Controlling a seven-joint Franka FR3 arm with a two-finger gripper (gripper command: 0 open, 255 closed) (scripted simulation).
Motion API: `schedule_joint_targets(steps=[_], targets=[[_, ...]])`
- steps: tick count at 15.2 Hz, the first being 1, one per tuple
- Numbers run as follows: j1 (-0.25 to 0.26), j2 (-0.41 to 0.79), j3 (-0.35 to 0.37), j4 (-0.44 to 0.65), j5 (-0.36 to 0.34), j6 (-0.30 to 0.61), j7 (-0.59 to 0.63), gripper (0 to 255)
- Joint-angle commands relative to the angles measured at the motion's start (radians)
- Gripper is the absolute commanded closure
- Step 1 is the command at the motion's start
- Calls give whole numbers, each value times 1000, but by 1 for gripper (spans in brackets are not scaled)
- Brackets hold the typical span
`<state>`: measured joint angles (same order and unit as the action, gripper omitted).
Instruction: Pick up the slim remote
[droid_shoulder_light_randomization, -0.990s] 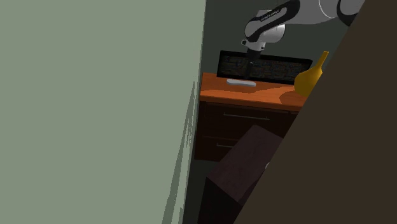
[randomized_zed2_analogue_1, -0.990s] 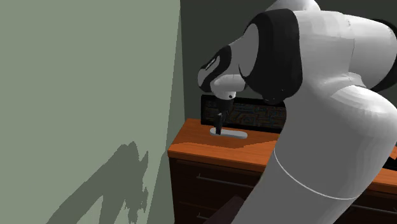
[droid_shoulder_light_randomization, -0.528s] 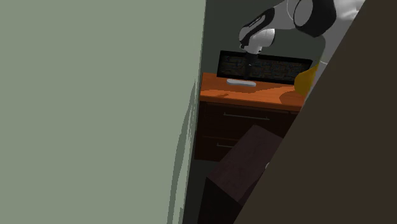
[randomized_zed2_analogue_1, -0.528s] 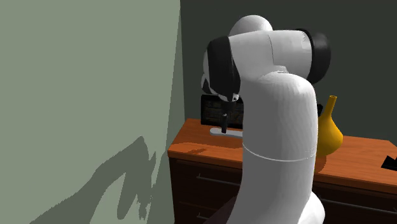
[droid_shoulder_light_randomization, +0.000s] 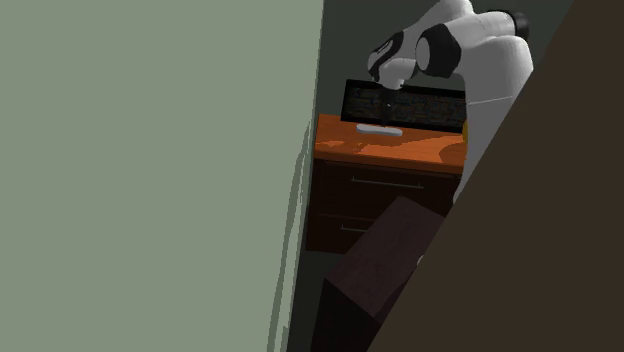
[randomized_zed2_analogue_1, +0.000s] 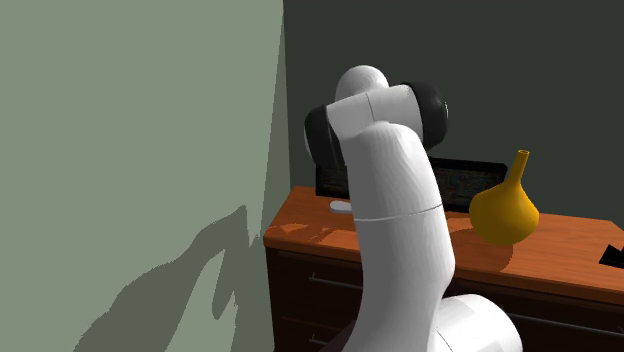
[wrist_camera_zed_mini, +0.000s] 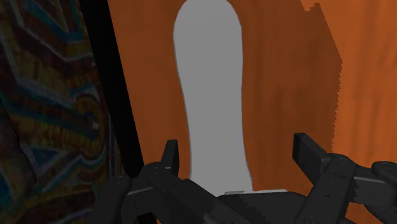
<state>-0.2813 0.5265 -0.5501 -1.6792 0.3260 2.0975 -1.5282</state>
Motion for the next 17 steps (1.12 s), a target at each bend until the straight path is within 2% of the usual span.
schedule_joint_targets(steps=[1, 10, 11, 17], targets=[[-24, 48, 13, 46, 18, -1, -21, 0], [-35, 93, 32, 25, 45, 61, -38, 0], [-36, 94, 33, 25, 45, 62, -38, 255], [-36, 95, 33, 26, 45, 62, -38, 255]])
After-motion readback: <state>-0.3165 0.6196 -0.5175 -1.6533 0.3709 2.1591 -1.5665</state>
